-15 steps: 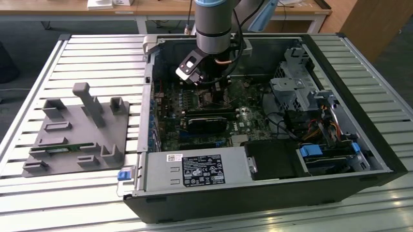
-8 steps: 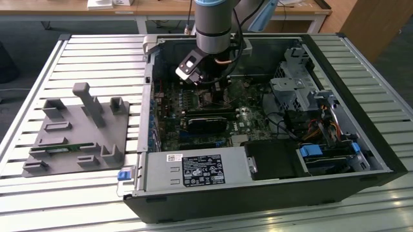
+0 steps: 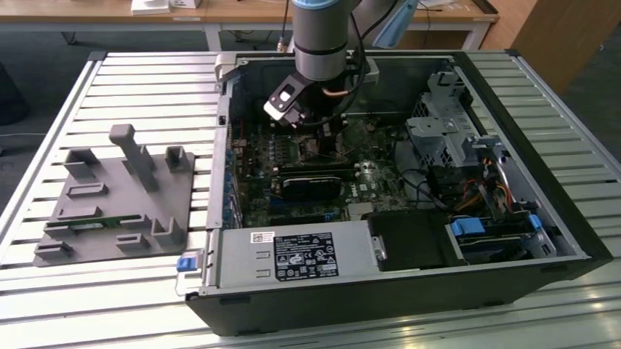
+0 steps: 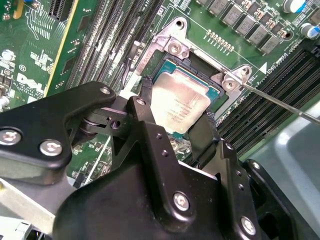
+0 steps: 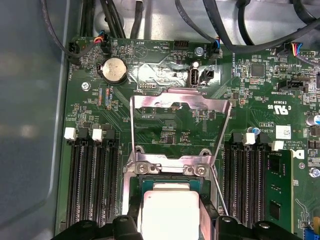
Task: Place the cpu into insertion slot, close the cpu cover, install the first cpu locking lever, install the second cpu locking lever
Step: 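Place the cpu into insertion slot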
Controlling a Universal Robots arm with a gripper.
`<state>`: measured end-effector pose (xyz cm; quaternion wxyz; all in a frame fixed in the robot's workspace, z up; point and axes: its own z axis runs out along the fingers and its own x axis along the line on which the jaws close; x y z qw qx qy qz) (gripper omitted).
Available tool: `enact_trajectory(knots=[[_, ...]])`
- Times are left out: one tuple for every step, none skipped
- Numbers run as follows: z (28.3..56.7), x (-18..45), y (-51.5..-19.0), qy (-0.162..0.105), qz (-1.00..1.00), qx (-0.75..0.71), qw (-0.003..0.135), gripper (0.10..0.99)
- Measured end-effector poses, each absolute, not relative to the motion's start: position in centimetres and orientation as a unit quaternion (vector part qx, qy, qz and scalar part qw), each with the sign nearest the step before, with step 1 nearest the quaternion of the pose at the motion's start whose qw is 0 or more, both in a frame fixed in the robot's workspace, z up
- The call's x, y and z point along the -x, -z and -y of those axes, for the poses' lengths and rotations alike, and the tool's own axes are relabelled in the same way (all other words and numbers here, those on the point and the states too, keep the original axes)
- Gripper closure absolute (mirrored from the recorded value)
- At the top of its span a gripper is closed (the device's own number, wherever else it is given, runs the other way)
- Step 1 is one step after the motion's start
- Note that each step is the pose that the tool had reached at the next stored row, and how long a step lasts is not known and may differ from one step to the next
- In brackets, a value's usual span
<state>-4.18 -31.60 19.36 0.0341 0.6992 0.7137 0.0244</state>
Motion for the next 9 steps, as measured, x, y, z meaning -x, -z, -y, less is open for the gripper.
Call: enact_trajectory(knots=[[31.61, 4.18, -19.33, -0.024, -0.714, -0.699, 0.034, 0.549], [31.60, 4.18, -19.30, -0.024, -0.713, -0.699, 0.034, 0.549], [31.61, 4.19, -19.26, -0.024, -0.713, -0.700, 0.034, 0.549], [31.61, 4.19, -19.22, -0.024, -0.713, -0.700, 0.034, 0.549], [31.62, 4.19, -19.18, -0.024, -0.713, -0.700, 0.034, 0.549], [31.62, 4.17, -19.15, -0.024, -0.713, -0.700, 0.034, 0.549], [31.62, 4.15, -19.12, -0.024, -0.713, -0.700, 0.034, 0.549], [31.62, 4.15, -19.10, -0.024, -0.713, -0.700, 0.034, 0.549], [31.60, 4.13, -19.08, -0.024, -0.713, -0.700, 0.034, 0.549]])
